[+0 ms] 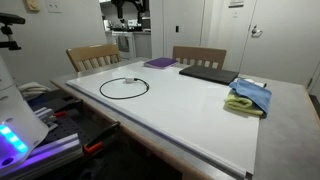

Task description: Unfold the charger

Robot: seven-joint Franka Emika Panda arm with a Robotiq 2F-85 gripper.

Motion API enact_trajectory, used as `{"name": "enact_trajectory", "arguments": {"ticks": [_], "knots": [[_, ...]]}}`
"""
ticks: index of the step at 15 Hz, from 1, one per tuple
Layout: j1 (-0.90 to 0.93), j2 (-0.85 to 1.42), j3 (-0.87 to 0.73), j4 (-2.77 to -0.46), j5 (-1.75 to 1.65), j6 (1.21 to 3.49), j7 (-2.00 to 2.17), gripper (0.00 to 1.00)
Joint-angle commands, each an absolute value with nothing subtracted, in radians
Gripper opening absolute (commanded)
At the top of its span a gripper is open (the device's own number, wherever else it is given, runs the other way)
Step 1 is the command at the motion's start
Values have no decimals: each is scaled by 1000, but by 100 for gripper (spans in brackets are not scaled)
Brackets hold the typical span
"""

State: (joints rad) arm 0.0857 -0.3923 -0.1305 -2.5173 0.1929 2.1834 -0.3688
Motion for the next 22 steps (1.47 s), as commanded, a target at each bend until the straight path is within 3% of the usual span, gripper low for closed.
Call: {"name": "enact_trajectory", "arguments": {"ticks": [1,14,22], "knots": [[88,-336,-80,-2553,205,2310,-312,100],[97,-122,42,-2606,205,2653,-42,100],[89,-108,54,-2606,169,2635,-15,100]]}}
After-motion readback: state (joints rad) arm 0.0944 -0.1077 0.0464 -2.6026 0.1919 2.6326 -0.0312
